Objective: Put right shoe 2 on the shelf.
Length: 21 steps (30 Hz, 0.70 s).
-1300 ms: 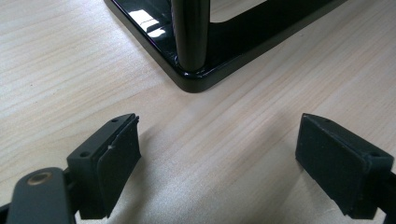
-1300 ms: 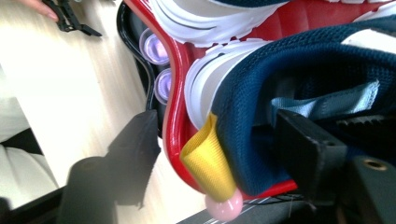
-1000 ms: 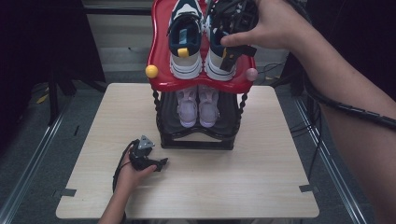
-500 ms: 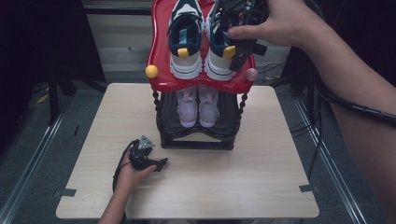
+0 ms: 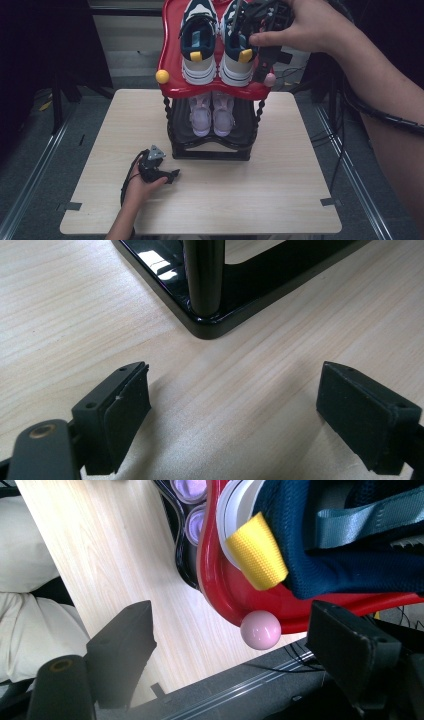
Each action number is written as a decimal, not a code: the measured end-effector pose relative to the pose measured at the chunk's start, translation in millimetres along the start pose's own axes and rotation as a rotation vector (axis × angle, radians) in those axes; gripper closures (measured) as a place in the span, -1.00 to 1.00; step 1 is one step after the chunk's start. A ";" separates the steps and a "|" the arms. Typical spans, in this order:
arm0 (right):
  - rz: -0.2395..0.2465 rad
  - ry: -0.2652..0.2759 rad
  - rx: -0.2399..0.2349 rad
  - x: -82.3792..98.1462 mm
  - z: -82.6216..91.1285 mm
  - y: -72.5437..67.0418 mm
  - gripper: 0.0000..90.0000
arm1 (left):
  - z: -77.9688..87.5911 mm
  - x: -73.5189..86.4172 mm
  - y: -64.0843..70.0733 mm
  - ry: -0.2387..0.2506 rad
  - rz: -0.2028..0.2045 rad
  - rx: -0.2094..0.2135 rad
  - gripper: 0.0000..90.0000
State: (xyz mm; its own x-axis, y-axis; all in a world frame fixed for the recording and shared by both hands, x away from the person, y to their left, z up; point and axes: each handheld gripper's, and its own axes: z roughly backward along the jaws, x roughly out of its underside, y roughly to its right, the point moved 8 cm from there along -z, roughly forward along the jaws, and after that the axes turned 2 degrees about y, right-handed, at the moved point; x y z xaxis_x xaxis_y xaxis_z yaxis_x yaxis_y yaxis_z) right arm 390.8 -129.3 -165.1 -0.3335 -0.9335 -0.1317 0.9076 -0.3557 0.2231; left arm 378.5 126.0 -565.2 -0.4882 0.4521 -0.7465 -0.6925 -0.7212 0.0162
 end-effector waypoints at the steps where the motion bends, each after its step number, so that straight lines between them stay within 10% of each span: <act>1: 0.001 -0.004 -0.007 1.0 -0.2 -0.6 -0.58 | 0.0 0.0 0.0 0.000 0.000 0.000 -0.70; 21: -0.019 -0.036 -0.053 29.6 -6.9 -7.4 -0.57 | -0.4 -0.2 0.3 0.002 0.006 0.002 -0.70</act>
State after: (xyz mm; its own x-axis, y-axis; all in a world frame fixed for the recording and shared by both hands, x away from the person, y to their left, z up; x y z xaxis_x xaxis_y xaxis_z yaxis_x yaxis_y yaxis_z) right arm 375.9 -153.9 -177.2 -0.3585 -0.9281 -0.1006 0.9131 -0.3710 0.1690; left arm 378.6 125.5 -565.3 -0.4908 0.4468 -0.7480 -0.6910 -0.7225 0.0218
